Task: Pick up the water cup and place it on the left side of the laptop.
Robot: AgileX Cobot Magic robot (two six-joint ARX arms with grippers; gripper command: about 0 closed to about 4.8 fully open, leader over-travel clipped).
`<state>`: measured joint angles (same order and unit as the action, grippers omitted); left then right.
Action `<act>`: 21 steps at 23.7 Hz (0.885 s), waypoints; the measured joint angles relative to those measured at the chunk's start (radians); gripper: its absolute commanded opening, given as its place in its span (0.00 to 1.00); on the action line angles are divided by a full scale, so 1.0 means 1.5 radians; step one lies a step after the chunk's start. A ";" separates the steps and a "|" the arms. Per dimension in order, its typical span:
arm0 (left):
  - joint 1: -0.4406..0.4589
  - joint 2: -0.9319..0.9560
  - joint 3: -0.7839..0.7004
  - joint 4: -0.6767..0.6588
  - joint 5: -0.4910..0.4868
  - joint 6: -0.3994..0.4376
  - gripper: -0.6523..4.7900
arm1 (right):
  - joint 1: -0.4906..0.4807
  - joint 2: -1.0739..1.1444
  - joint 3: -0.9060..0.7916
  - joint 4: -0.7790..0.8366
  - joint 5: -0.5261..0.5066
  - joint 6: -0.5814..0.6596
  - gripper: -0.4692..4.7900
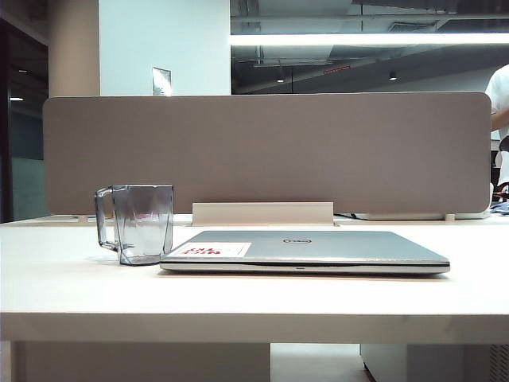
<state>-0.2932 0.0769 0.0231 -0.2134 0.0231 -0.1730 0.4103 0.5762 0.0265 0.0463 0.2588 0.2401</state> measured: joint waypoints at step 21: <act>0.000 0.000 0.000 0.000 0.000 0.000 0.11 | -0.216 -0.289 -0.010 -0.053 -0.077 -0.107 0.08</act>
<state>-0.2932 0.0769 0.0231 -0.2134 0.0235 -0.1730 0.0868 0.1425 0.0116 -0.0326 0.1440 0.0799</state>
